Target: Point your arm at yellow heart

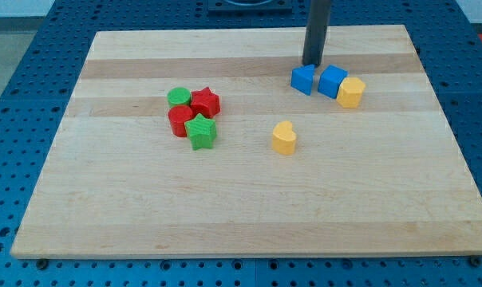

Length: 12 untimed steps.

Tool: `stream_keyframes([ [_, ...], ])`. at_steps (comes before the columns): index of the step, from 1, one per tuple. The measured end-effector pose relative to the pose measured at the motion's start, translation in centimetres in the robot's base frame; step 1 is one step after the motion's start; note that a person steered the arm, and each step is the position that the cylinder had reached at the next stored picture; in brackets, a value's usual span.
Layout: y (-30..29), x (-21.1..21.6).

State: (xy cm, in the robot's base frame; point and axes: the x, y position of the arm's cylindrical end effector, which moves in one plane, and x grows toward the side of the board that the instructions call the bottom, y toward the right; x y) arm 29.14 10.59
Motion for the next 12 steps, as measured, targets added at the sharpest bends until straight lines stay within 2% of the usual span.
stream_keyframes([
  [1,-1.8,0.1],
  [2,-6.0,2.3],
  [3,-8.1,7.0],
  [4,-8.2,14.5],
  [5,-8.2,19.2],
  [6,-8.5,20.2],
  [8,-7.9,25.1],
  [9,-7.8,18.6],
  [11,-7.8,-1.0],
  [12,-7.8,-7.2],
])
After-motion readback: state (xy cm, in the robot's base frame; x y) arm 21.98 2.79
